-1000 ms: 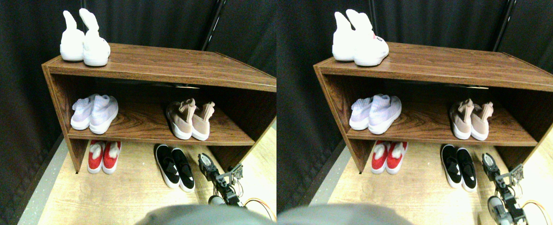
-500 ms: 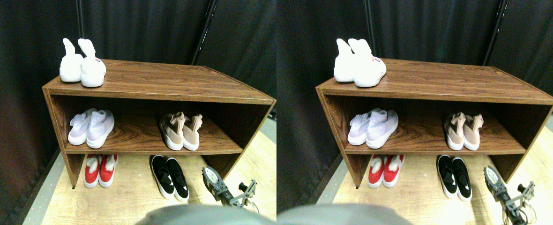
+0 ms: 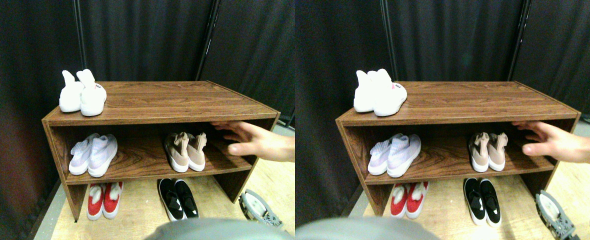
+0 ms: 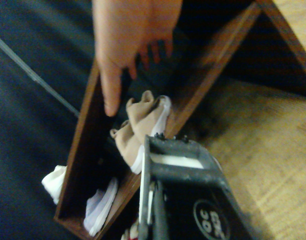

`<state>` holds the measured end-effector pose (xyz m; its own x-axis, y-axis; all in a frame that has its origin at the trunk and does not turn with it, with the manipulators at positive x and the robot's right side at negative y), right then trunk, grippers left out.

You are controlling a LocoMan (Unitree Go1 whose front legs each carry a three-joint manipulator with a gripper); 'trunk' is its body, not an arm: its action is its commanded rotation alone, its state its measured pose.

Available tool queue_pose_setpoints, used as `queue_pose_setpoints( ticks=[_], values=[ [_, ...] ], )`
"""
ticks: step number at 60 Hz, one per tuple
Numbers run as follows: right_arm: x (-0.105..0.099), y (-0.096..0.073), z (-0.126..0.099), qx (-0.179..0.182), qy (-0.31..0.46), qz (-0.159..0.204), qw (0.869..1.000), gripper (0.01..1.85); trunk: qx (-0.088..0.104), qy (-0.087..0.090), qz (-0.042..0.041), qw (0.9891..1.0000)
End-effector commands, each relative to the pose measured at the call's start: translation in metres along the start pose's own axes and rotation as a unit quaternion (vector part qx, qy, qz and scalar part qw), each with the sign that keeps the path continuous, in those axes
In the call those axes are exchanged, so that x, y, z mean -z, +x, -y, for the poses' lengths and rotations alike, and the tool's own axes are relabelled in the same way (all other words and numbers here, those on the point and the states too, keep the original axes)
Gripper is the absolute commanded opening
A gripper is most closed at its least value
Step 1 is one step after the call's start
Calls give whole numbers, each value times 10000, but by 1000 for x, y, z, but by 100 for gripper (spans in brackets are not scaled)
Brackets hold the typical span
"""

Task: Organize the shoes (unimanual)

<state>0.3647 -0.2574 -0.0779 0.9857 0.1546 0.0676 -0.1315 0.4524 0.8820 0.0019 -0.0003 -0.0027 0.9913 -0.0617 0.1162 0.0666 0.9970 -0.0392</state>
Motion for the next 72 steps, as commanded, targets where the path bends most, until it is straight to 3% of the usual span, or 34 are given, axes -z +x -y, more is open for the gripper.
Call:
queue_pose_setpoints(
  ticks=[1, 8, 26, 42, 72],
  values=[
    [-1, -3, -18, -418, -77, 54, 9991, 6, -6, 15, 134, 9999],
    [-2, -1, -25, -587, 46, 77, 9982, 6, -8, 11, 189, 9998],
    [5, 5, -32, -660, -23, 230, 9976, 6, -46, -1, 190, 9998],
    [12, 11, -28, -535, 65, 304, 9981, 6, -42, 2, 56, 10000],
    [7, 16, -20, -546, 111, 423, 9975, 6, 18, 75, -4, 10000]
  ],
)
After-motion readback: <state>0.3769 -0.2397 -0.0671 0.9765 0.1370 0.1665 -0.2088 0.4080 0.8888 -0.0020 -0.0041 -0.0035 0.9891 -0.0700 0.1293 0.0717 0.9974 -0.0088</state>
